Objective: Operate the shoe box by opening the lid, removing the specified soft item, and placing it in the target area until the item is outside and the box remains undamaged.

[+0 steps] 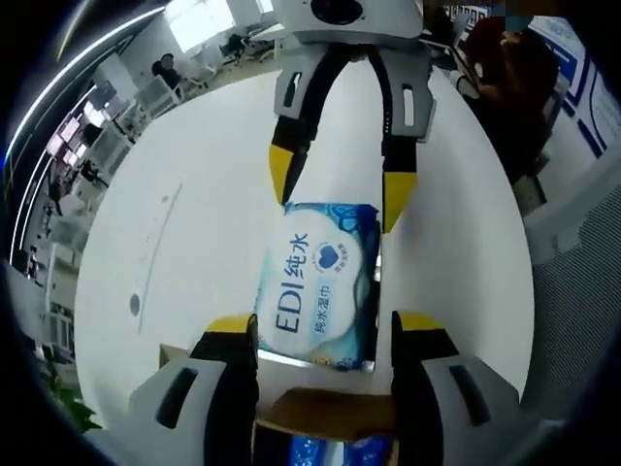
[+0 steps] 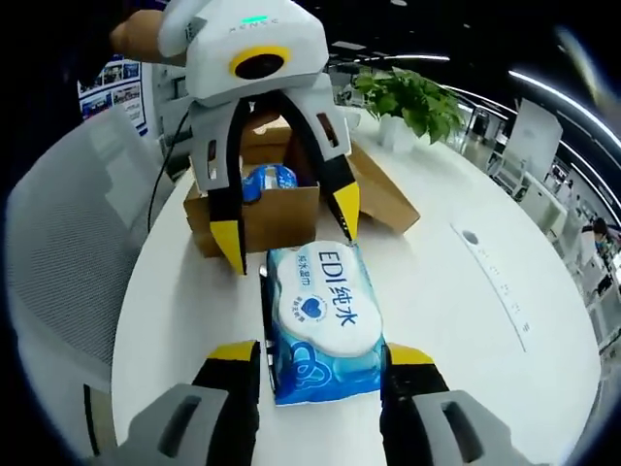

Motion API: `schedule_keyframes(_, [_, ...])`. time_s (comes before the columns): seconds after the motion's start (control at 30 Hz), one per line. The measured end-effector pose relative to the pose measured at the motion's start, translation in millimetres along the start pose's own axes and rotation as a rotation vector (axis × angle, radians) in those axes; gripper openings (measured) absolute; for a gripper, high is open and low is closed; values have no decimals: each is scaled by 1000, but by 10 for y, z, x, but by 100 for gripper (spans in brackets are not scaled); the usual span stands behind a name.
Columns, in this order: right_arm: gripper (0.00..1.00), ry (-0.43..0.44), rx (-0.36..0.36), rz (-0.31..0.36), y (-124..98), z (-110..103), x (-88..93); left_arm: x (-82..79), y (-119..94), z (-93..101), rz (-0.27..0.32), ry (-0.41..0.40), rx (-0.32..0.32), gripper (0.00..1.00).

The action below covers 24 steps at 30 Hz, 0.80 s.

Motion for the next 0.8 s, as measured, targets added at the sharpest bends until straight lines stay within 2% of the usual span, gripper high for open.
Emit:
schedule_keyframes(0.27, [46, -4, 15, -11, -142, -62, -185, -1, -246, -17, 41, -26, -2, 54])
schedule_keyframes(0.8, [45, 16, 35, -23, -240, -209, -553, 302, -666, -37, 54, -52, -25, 54])
Point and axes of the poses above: the point that each gripper's makers call its tool centre point, and the gripper's own axes: y roughly forward along the fingers, z roughly to its right, x roughly out of its underside, the point moved 4 cm from there along -y, roughly backward along the fingers, and after that the axes turned 7 degrees about -y, right-handed, at the moved point
